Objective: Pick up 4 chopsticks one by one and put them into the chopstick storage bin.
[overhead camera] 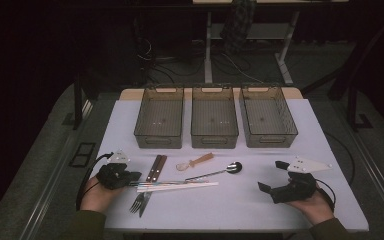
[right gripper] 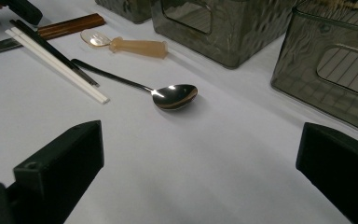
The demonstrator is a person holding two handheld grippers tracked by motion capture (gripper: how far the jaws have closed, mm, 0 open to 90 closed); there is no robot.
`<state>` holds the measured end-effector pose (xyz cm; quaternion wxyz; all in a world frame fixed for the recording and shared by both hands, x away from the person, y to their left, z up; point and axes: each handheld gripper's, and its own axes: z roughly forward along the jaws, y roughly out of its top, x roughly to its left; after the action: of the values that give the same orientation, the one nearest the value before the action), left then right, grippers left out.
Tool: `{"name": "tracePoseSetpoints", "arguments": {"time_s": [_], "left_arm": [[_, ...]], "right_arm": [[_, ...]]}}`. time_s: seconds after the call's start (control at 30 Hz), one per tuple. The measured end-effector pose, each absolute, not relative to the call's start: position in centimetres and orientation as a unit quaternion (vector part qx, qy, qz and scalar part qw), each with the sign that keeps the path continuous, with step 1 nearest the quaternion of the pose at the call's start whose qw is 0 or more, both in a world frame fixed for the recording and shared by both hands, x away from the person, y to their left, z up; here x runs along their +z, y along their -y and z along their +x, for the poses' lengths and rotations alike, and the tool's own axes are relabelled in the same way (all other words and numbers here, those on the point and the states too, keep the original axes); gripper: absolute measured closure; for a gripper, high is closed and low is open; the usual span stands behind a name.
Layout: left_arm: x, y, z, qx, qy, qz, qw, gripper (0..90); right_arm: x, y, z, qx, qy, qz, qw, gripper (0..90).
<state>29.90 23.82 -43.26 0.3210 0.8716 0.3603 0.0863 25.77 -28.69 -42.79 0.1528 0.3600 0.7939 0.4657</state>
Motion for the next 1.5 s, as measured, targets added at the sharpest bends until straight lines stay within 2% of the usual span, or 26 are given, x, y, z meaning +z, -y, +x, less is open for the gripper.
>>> {"name": "tracePoseSetpoints", "arguments": {"time_s": [1.5], "left_arm": [[-43.2,-23.5,27.7,0.044,-0.354,0.883,0.307,88.4]], "right_arm": [[-42.6,28.9,25.7,0.468,-0.791,0.363,0.156,0.4]]}}
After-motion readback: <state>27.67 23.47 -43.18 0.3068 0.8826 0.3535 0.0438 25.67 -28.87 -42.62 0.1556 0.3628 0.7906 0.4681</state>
